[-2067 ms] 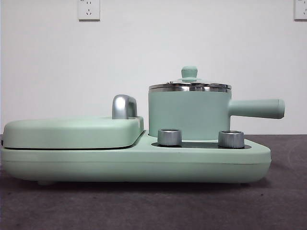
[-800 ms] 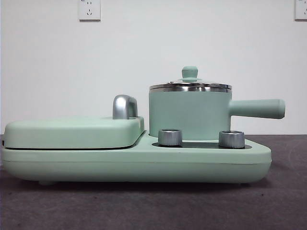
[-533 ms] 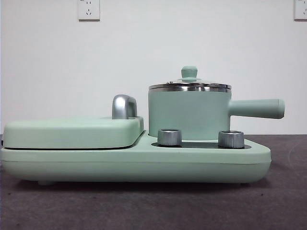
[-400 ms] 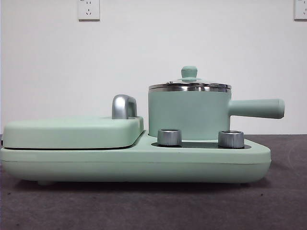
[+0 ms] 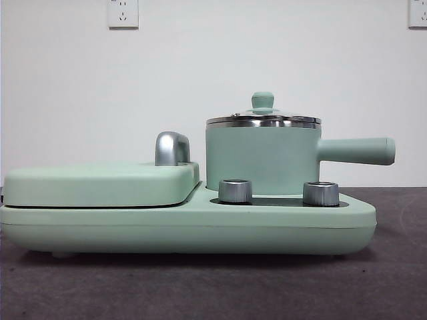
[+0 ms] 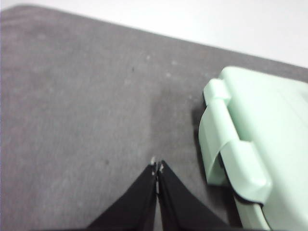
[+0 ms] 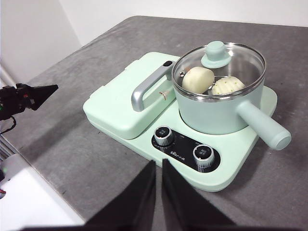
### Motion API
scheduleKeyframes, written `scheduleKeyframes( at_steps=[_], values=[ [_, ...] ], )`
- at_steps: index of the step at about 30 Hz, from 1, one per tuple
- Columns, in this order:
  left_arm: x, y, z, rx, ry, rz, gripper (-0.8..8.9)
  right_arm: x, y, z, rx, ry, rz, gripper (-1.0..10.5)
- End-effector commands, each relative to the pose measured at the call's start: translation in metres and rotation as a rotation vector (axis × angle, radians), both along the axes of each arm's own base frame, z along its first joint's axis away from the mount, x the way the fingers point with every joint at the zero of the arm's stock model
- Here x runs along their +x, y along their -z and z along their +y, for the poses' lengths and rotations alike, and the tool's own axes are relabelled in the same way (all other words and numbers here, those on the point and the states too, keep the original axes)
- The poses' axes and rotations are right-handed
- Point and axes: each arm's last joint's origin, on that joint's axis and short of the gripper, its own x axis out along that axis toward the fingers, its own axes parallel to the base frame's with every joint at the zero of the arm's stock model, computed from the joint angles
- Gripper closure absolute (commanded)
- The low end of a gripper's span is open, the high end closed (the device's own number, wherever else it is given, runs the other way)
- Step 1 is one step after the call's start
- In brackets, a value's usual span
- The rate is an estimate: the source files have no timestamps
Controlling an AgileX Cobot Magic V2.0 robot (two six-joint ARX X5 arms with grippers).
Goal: Put the buns in a small steamer
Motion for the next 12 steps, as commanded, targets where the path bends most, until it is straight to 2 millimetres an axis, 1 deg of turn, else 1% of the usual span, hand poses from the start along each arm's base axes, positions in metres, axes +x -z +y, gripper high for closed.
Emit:
scheduleKeyframes(
  at_steps=[1, 3, 9, 12],
  values=[
    [0.0029, 0.0068, 0.0000, 0.039, 0.007, -0.024, 8.07, -0.0003, -0.0023, 0.0001, 0.003, -0.010, -0.017, 9.3],
    [0.0033, 0.0097, 0.0000, 0.046, 0.008, -0.015, 8.07, -0.0003, -0.0023, 0.0001, 0.003, -0.010, -0.017, 9.3],
    [0.0033, 0.0097, 0.0000, 0.111, 0.021, -0.018, 8.07, -0.0003, -0.0023, 0.0001, 0.003, -0.010, -0.017, 9.3],
    [0.0033, 0.0095, 0.0000, 0.110, 0.020, -0.020, 8.07, -0.0003, -0.0023, 0.0001, 0.003, -0.010, -0.017, 9.3]
  ],
)
